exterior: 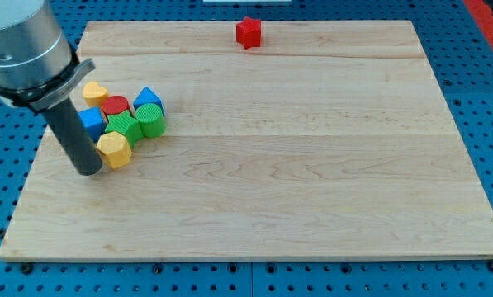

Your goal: Gently push the yellow hexagon into the green star

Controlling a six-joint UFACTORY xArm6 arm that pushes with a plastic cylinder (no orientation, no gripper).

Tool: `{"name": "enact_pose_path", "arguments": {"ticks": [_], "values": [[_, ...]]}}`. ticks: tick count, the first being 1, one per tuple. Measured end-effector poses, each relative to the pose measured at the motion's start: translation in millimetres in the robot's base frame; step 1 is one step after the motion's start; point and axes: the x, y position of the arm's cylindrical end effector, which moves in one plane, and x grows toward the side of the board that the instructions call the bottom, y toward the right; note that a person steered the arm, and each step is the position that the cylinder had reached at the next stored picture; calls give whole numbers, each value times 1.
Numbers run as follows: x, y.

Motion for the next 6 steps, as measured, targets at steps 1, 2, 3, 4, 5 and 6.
{"name": "enact_pose_path", "arguments": {"ticks": [1,2,3,4,5,6], "values": [[22,24],[-1,30],[-27,11],[-29,10],[-14,32],[-30,80]]}}
